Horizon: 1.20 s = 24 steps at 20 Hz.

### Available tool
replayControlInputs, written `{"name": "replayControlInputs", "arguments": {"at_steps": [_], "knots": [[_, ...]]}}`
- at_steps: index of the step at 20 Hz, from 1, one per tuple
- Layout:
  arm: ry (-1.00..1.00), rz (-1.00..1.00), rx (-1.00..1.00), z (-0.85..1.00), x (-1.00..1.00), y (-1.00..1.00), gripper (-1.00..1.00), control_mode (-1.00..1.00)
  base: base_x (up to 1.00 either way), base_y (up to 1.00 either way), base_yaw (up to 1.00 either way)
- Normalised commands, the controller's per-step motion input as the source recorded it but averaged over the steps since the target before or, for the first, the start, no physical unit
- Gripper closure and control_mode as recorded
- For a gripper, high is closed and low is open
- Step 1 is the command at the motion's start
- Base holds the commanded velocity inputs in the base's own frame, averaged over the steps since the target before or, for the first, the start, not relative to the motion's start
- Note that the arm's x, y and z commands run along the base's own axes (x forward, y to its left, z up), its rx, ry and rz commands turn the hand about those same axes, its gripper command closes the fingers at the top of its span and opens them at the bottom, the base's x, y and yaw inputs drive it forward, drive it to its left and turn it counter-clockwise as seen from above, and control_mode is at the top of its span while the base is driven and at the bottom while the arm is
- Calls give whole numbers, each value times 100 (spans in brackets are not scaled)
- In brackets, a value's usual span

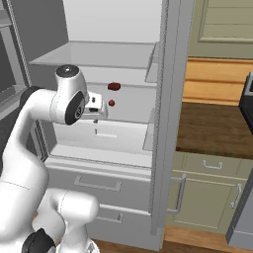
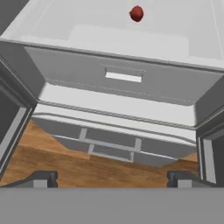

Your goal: Take the strawberry from the fridge and place it on top of the pancake, located on the dining counter.

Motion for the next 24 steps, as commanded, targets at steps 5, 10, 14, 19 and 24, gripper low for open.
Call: {"name": "replayControlInputs", "arguments": {"at_steps": [5, 10, 14, 19, 24], "knots": [[1, -32, 3, -5, -35, 0, -100, -100, 0, 0, 0], [11, -24, 0, 1, -24, -4, -100, -100, 0, 0, 0], [3, 4, 0, -29, -36, -1, -100, -100, 0, 0, 0], [5, 0, 0, -36, -26, 0, -100, -100, 0, 0, 0], [4, 0, 0, -46, -31, 0, -100, -100, 0, 0, 0]]}}
